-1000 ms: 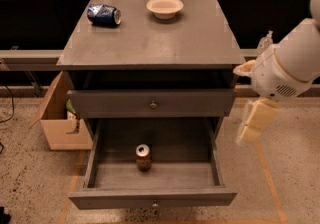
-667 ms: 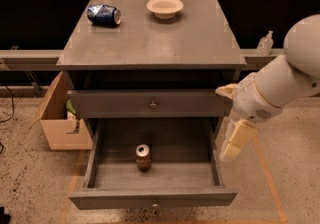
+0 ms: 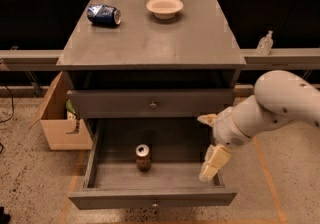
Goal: Pick orange can from middle drawer and place on counter
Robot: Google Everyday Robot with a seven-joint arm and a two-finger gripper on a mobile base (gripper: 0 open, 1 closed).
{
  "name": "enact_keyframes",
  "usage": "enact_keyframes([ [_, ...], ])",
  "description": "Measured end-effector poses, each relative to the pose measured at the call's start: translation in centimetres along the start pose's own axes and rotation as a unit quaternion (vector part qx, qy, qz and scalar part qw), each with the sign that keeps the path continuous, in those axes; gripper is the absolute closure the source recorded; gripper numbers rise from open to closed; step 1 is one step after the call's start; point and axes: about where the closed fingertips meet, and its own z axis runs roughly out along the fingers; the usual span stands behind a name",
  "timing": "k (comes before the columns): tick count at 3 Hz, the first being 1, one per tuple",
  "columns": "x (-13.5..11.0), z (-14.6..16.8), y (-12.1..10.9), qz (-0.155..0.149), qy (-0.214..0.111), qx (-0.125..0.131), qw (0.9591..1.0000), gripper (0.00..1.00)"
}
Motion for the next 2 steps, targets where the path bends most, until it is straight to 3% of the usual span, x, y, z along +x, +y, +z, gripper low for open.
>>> enact_keyframes([
  [1, -0.6, 0.8, -0.1, 0.004, -0.001, -0.009, 1.0000, 0.00],
  [2, 0.0, 3.1, -0.6, 0.017, -0.029, 0.005, 0.9994, 0.00],
])
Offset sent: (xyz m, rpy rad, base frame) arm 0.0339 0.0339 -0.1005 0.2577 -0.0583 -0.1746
